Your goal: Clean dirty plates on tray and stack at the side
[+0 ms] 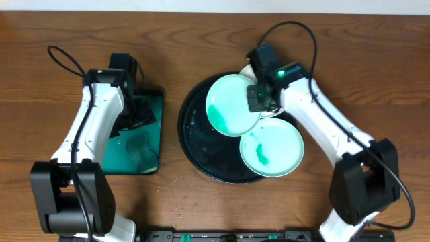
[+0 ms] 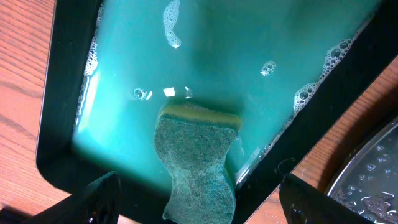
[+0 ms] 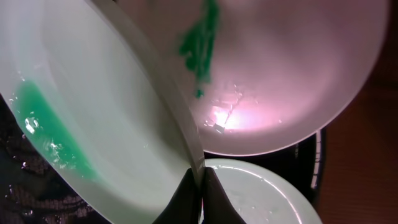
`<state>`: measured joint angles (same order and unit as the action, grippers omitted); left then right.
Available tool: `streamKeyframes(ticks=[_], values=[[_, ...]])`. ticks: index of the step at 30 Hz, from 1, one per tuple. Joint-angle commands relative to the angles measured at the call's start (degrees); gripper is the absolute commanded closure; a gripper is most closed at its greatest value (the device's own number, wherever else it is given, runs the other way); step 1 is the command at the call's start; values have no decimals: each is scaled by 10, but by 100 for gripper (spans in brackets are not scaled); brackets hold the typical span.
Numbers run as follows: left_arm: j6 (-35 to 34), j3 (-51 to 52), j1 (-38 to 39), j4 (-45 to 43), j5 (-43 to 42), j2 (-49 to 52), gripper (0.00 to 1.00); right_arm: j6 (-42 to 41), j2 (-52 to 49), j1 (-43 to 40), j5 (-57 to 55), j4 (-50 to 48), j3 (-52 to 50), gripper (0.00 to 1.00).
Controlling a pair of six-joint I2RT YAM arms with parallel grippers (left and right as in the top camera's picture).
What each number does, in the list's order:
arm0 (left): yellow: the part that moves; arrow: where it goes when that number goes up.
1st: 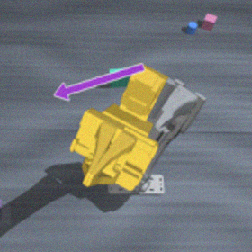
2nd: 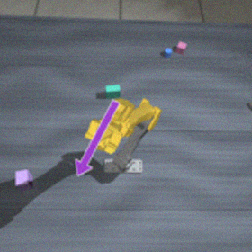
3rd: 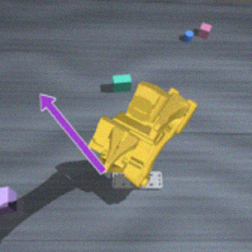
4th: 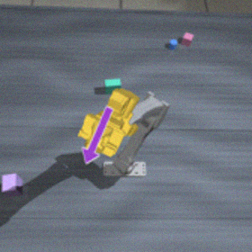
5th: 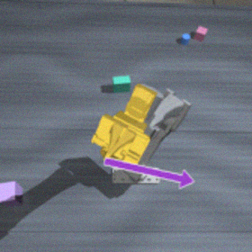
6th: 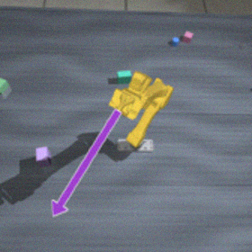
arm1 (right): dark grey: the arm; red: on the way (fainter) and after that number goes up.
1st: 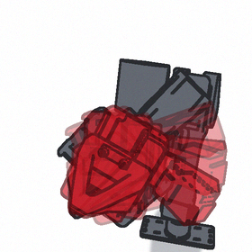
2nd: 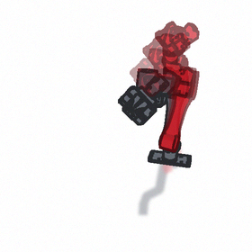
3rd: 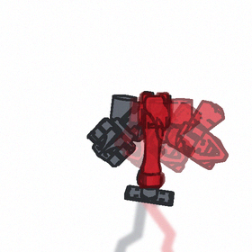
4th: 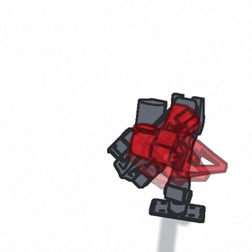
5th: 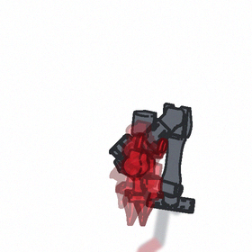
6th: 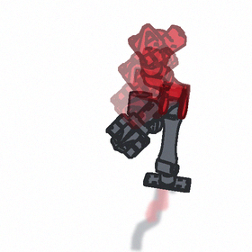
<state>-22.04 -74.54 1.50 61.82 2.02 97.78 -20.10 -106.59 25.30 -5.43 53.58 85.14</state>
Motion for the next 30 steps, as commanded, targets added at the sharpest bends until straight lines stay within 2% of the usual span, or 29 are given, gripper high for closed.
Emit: streamKeyframes(ticks=[1, 7, 20, 30], values=[[4, 2, -2, 2, 1, 7, 18, 11, 61, 48, -123, -8, 3, 99], [4, 2, -2, 2, 1, 7, 18, 16, 115, 94, -218, -20, 3, 99], [4, 2, -2, 4, 0, 7, 18, 143, 136, 202, -463, -69, 2, 99], [4, 2, -2, 4, 0, 7, 18, 286, 136, 294, -586, -116, 2, 99]])
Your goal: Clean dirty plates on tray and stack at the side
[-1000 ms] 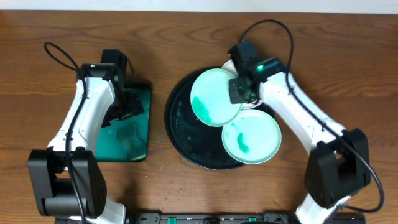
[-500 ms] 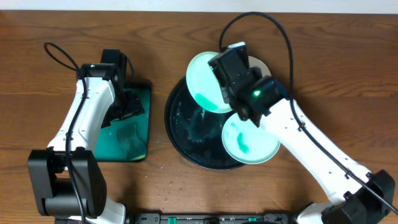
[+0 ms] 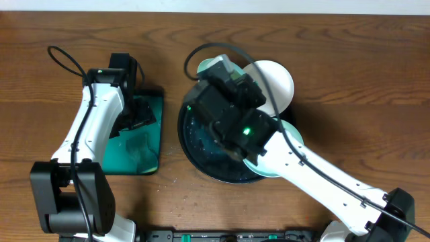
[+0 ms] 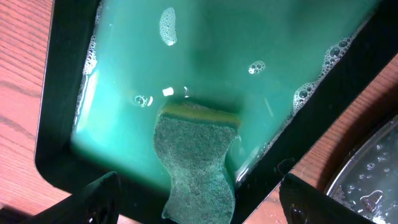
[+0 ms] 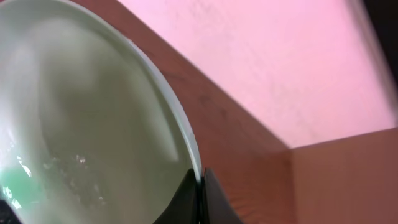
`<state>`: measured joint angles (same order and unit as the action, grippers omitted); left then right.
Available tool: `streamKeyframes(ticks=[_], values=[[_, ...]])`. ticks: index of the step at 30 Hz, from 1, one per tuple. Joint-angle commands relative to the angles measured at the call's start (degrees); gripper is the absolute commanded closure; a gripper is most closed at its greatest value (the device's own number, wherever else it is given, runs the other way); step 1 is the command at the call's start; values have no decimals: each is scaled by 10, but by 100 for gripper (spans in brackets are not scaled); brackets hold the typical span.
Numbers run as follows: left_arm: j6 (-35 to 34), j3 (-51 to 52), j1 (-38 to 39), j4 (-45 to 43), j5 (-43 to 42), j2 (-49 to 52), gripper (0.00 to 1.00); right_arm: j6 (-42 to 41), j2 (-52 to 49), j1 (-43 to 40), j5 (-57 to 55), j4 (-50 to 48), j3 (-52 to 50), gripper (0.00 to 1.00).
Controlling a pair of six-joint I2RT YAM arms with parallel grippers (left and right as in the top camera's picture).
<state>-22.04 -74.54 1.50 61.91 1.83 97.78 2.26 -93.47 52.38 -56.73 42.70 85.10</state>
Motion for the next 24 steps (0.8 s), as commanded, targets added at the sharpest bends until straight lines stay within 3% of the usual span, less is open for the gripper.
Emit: streamKeyframes(ticks=[1, 6, 13, 24], values=[[4, 2, -2, 3, 2, 7, 18, 70, 5, 28, -74, -9, 3, 99], [4, 2, -2, 3, 2, 7, 18, 107, 5, 46, -86, -12, 3, 99], [4, 2, -2, 5, 2, 7, 18, 232, 5, 61, -133, -23, 3, 99], [4, 2, -2, 8, 2, 7, 18, 246, 5, 65, -140, -30, 3, 99]])
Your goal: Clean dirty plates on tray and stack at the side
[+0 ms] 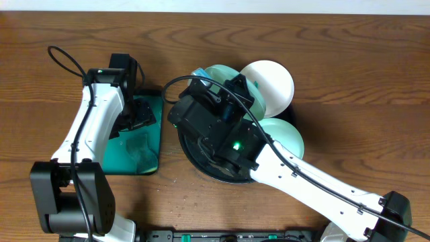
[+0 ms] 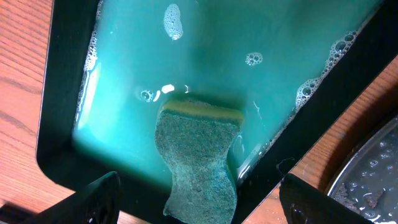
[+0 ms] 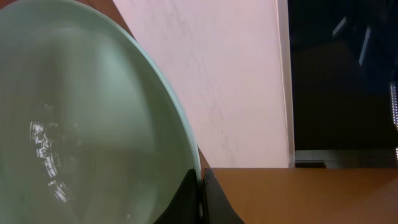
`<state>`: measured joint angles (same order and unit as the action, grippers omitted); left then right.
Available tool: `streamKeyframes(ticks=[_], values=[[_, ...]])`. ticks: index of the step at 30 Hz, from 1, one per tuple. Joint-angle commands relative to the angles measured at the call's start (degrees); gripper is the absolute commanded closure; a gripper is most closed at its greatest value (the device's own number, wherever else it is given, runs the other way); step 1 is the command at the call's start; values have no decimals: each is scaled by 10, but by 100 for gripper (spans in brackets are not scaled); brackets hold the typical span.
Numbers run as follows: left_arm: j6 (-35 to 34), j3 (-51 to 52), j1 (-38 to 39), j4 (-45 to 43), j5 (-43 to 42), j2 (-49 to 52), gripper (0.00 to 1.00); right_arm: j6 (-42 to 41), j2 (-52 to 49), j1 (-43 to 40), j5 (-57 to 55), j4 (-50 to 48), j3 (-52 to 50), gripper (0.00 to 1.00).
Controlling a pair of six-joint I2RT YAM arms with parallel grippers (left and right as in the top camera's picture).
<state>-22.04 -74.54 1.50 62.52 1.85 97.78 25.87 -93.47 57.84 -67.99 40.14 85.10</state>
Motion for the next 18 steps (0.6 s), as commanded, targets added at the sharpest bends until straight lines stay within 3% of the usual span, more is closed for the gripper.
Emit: streamKeyframes(ticks=[1, 6, 8, 11, 14, 18], values=[[4, 2, -2, 2, 2, 7, 18, 10, 5, 12, -31, -4, 3, 99], [4, 2, -2, 1, 2, 7, 18, -4, 5, 15, -33, -6, 3, 99], [4, 2, -2, 2, 2, 7, 18, -39, 5, 12, 26, -2, 2, 99], [4, 2, -2, 2, 2, 7, 18, -128, 2, 10, 124, 32, 2, 99], [4, 2, -2, 5, 2, 7, 18, -269, -2, -2, 232, 80, 2, 99], [4, 2, -2, 5, 2, 7, 18, -394, -7, -56, 389, 103, -2, 99]])
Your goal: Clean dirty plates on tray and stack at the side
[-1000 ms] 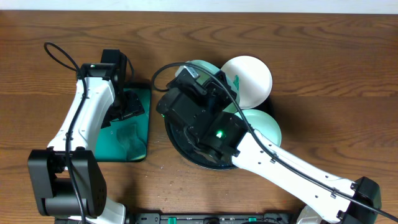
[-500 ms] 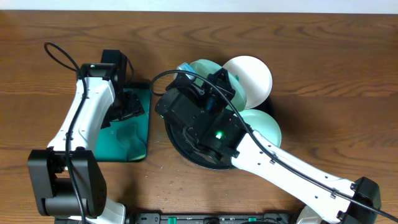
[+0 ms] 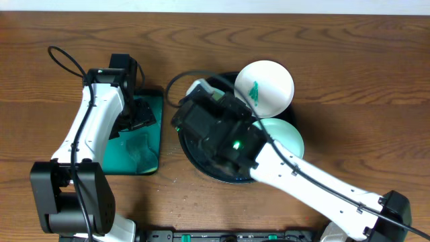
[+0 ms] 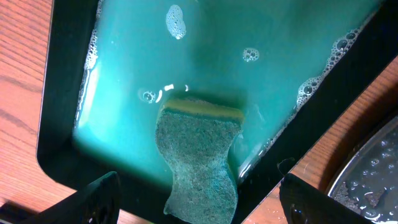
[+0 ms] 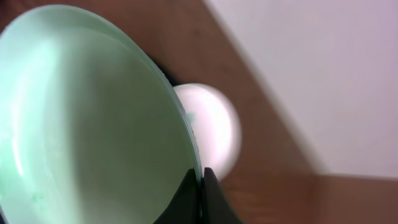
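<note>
My right gripper [image 5: 200, 177] is shut on the rim of a pale green plate [image 5: 93, 118], held up on edge. In the overhead view the raised right arm [image 3: 222, 131] hides that plate. A white plate [image 3: 264, 86] with a green smear leans on the round black tray's [image 3: 191, 151] far rim. Another pale green plate [image 3: 287, 134] lies at the tray's right. My left gripper [image 4: 199, 208] hangs open over a green scouring sponge [image 4: 199, 155] lying in soapy green water in a black rectangular basin [image 4: 62, 93]. Its fingers [image 4: 102, 199] stand wide apart on either side of the sponge.
The rectangular basin [image 3: 138, 144] sits left of the round tray, a narrow strip of wooden table [image 3: 349, 67] between them. The right arm reaches high above the round tray. Cables [image 3: 64, 60] loop over the table behind each arm.
The right wrist has turned: behind the held plate it faced the wall, now the table and white plate. In the overhead view the held plate has gone under the arm. The left arm is unmoved.
At first my right gripper was shut on the rim of a green-smeared plate lying over the others on the round tray. Then the arm was raised high with the plate tilted up. It stayed up, and now the plate has turned. The left gripper stayed open over the sponge throughout.
</note>
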`<state>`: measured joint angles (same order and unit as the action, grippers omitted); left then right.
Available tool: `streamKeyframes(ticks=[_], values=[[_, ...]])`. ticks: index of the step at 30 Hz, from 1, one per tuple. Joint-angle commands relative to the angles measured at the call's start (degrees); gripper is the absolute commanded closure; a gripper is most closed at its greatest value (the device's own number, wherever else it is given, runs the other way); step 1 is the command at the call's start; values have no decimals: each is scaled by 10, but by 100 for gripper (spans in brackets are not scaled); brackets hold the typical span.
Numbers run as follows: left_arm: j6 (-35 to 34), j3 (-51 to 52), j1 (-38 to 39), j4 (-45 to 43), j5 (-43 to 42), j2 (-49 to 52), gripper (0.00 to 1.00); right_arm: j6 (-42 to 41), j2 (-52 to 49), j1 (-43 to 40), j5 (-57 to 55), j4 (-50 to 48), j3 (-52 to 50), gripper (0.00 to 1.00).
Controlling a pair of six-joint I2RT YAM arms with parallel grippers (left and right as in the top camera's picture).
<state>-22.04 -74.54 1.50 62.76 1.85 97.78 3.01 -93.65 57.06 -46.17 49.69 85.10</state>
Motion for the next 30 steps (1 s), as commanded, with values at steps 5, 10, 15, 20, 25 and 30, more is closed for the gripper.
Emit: streamKeyframes(ticks=[5, 10, 15, 20, 25, 30], values=[[4, 2, -2, 3, 2, 7, 18, -244, -5, -138, 369, 10, -6, 99], [4, 2, -2, 3, 2, 7, 18, -311, -5, -243, 409, 36, -6, 99], [4, 2, -2, 3, 2, 7, 18, -314, -5, -369, 447, 67, -6, 99], [4, 2, -2, 3, 2, 7, 18, -303, -5, -485, 489, 82, -6, 99], [4, 3, -2, 3, 2, 7, 18, -291, -17, -605, 540, 86, -6, 99], [4, 3, -2, 4, 2, 7, 18, -287, -63, -723, 559, 86, -6, 99]])
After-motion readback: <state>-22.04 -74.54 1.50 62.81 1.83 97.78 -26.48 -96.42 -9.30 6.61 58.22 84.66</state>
